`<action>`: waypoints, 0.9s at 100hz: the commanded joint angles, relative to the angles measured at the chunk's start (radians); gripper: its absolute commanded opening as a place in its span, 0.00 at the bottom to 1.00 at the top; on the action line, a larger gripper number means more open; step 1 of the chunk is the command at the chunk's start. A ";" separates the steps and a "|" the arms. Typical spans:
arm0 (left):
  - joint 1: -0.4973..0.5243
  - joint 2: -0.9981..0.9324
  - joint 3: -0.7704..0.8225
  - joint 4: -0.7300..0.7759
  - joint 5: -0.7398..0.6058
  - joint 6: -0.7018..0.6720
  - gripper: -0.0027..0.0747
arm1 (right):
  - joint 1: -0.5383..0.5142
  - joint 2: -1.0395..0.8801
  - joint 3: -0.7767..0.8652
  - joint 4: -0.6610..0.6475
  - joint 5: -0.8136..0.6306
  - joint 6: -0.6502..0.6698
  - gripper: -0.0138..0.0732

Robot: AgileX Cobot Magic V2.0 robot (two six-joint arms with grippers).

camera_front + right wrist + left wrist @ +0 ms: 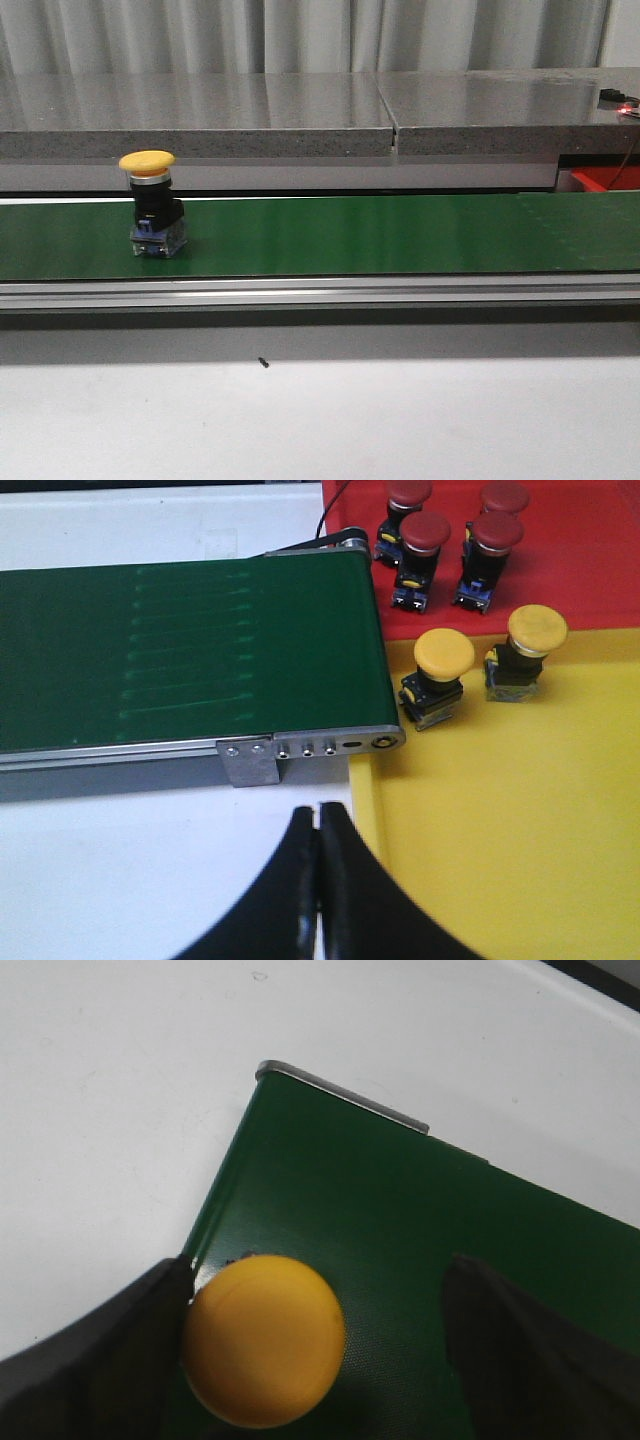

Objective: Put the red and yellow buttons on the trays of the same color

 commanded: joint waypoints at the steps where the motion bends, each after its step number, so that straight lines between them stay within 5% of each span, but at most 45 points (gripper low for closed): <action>1: -0.003 -0.046 -0.025 -0.027 -0.048 0.002 0.77 | -0.001 0.000 -0.026 -0.012 -0.065 0.001 0.05; 31: -0.005 -0.182 -0.025 -0.007 -0.039 0.025 0.74 | -0.001 0.000 -0.026 -0.012 -0.065 0.001 0.05; 68: -0.087 -0.378 0.001 -0.011 0.038 0.105 0.01 | -0.001 0.000 -0.026 -0.012 -0.065 0.001 0.05; 90: -0.222 -0.425 0.046 -0.011 0.049 0.129 0.01 | -0.001 0.000 -0.026 -0.012 -0.065 0.001 0.05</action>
